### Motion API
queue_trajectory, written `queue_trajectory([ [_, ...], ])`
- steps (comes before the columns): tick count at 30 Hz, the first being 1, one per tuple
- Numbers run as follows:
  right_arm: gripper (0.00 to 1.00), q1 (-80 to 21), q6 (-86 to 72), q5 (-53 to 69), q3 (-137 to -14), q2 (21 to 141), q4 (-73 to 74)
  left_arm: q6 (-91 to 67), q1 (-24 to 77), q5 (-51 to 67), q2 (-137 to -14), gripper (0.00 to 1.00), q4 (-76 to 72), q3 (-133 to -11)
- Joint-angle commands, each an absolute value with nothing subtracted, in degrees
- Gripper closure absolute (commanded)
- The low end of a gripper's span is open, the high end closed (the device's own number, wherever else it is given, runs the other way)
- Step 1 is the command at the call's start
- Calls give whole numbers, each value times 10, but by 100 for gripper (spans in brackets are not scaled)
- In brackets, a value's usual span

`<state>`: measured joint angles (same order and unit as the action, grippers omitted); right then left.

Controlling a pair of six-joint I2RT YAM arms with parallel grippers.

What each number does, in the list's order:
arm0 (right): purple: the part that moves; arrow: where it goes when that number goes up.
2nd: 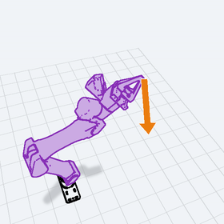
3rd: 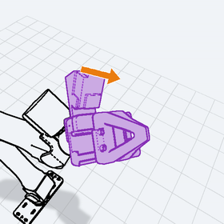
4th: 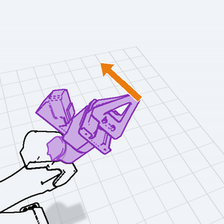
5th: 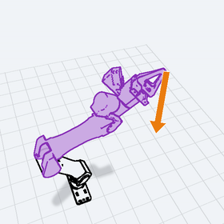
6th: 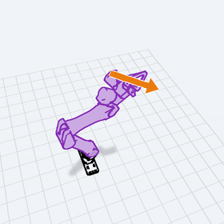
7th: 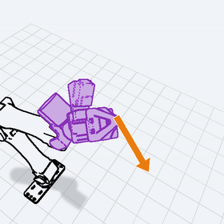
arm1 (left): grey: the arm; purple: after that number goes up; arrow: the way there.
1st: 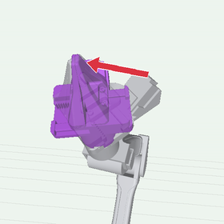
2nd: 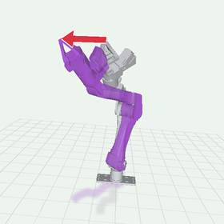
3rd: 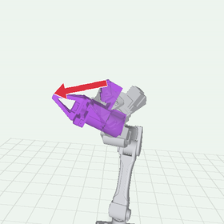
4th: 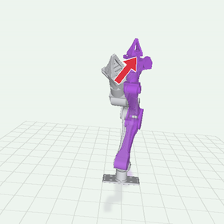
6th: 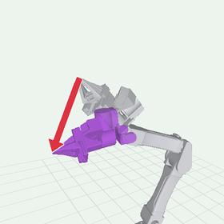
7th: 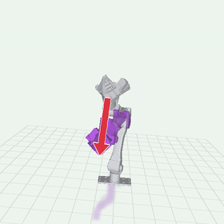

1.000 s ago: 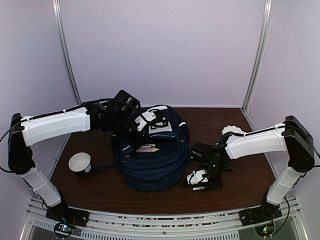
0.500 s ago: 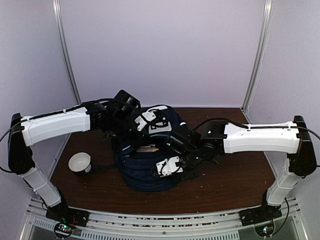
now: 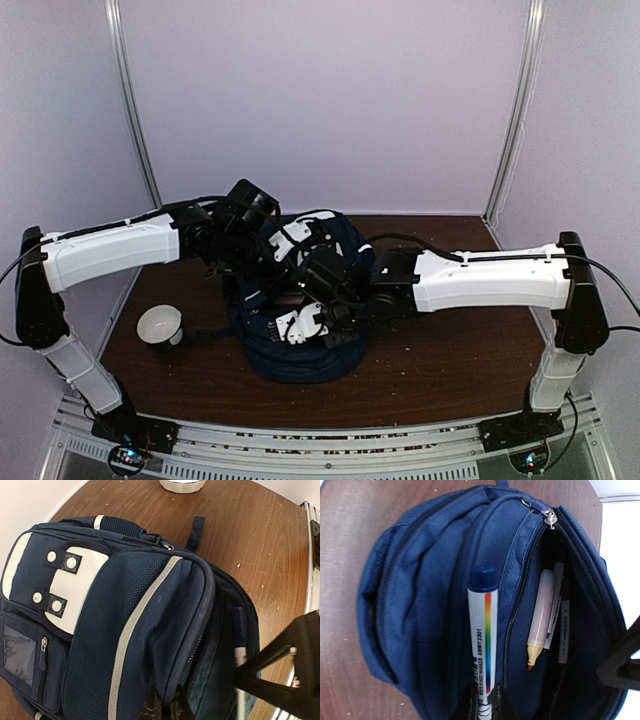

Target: Pack the student bag

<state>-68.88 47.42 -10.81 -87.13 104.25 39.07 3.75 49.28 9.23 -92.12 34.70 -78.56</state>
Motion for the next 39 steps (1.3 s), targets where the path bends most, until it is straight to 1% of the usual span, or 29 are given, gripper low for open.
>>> queue_trajectory([
  [1, 98, -692, 498, -173, -882, 1060, 323, 30, 497, 113, -887, 100, 310, -810],
  [7, 98, -689, 518, -226, -871, 1089, 261, 30, 497, 114, -885, 100, 310, -810],
  [13, 91, -686, 531, -252, -862, 1113, 226, 29, 497, 115, -885, 100, 310, -810],
  [15, 86, -684, 530, -255, -861, 1117, 221, 30, 497, 115, -884, 100, 310, -810],
  [18, 72, -682, 529, -271, -854, 1120, 206, 30, 497, 115, -885, 100, 310, -810],
  [19, 69, -682, 530, -275, -850, 1119, 200, 30, 497, 115, -884, 100, 310, -810],
  [21, 67, -681, 528, -276, -846, 1114, 194, 30, 497, 115, -884, 100, 310, -810],
  [31, 66, -682, 502, -244, -846, 1098, 207, 30, 497, 116, -887, 100, 310, -810],
  [36, 67, -684, 496, -210, -849, 1098, 236, 30, 497, 116, -886, 100, 310, -810],
  [39, 69, -683, 491, -193, -851, 1101, 244, 30, 497, 117, -886, 100, 310, -810],
])
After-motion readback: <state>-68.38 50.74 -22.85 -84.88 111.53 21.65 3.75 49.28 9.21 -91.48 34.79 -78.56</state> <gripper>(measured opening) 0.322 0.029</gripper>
